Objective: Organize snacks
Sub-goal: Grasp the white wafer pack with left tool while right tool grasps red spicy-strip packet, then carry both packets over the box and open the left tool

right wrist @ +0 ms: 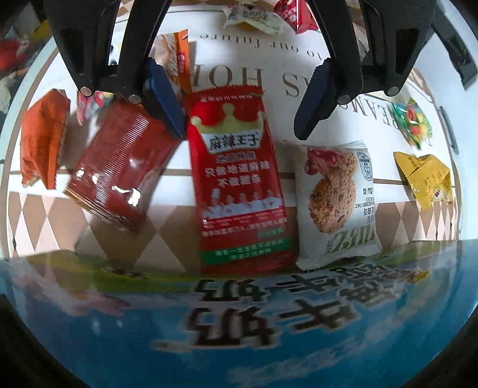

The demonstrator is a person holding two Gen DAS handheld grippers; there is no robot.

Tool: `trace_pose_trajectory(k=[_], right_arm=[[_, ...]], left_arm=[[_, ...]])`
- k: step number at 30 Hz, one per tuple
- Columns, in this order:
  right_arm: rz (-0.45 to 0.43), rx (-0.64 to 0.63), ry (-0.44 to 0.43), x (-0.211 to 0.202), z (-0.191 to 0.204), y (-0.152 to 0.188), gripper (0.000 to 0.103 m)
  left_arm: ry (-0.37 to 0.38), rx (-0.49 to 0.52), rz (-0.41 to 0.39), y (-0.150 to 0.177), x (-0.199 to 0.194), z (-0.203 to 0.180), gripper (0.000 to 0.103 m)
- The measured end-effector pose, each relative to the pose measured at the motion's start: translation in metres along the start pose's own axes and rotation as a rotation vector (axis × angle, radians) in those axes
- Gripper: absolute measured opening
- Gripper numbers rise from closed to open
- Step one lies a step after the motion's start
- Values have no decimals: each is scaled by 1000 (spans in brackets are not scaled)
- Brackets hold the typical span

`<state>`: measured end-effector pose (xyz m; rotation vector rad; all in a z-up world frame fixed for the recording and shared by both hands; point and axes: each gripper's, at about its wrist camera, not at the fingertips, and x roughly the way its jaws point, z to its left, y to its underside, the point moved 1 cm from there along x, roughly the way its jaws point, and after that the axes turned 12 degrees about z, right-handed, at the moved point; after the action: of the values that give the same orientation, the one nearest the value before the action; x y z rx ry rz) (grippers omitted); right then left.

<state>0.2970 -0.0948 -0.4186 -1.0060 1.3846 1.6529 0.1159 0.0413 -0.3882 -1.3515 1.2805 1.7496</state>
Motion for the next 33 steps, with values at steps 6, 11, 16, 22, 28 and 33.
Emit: trace_pose_trajectory(k=[6,11,16,22,28,33], right_arm=[[-4,-33,57,9,9,17,54],[71,-59,45,31,9,57,54],[152,-18,-26,48,1,81,59],[122,20,-22,42,-6,62,63],[53,10,82,37,13,53,59],[8,-22,100,44,43,66,43]], left_arm=[[-28,51,-11,-3,3,-20,52],[63,35,48,9,13,-8,56],[186,-23,120,25,34,12,57],[111,16,109,30,40,0,59],[66,28,65,41,37,-23,56],[18,77,23,30,13,-59,53]])
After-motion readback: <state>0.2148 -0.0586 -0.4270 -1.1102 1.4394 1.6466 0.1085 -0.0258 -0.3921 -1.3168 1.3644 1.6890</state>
